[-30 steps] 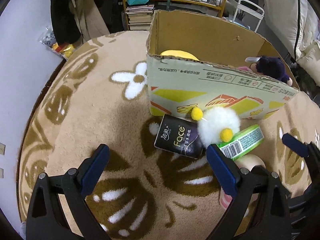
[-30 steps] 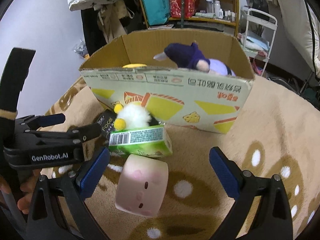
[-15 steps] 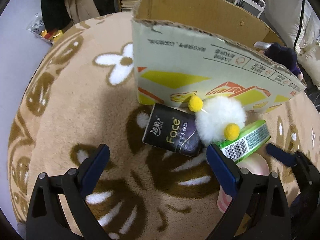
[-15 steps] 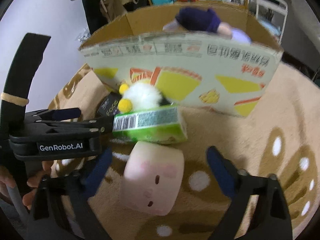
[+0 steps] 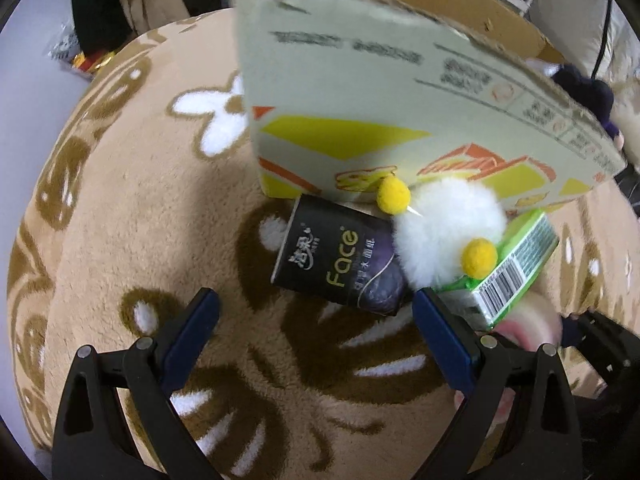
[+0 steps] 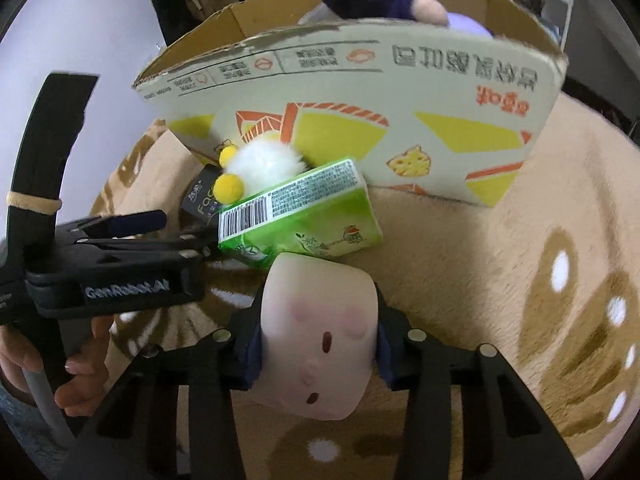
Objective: Organize soft objects
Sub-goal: 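Grasp the Face tissue pack with the left gripper while the right gripper grasps the pink cushion, then lift the tissue pack with the left gripper while the right gripper lifts the cushion over the box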
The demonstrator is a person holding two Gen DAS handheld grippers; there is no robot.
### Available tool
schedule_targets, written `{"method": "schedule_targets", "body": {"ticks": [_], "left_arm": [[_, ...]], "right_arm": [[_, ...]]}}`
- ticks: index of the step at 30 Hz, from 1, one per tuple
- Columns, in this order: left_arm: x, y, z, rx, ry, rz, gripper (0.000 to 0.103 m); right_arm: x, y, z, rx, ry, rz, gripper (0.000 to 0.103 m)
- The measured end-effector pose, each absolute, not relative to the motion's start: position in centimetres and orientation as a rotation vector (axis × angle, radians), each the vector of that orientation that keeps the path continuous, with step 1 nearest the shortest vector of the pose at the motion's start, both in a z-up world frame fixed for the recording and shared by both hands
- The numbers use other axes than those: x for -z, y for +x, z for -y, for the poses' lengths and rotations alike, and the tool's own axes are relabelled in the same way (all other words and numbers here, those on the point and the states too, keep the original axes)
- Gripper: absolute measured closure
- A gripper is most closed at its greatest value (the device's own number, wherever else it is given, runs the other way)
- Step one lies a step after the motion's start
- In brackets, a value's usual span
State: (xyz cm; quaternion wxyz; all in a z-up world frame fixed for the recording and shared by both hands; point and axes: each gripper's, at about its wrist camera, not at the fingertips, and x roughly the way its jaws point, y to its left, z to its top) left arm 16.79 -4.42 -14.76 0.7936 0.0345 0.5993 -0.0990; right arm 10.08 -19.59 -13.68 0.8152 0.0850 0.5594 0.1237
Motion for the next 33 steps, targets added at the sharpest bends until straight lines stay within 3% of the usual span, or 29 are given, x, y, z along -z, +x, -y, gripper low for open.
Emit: {"method": "schedule_targets", "body": {"ticks": [7,19,33], "left_arm": [[15.2,17.0,5.6,0.216,0.110,-1.261,0.010],[15.4,16.0,7.3,0.267,0.150,-1.226,0.038],[15.3,13.8,5.6,0.269,0.098,-1.257,0.039]], "right_arm": [[13.4,10.1,17.5,-0.238,0.068,-1.169,0.056],[13.4,10.1,19.5,-0.196,0.113,-1.177,0.056],[11.4,10.0,25.3,-0.119,0.130,-1.147,0.056]]}}
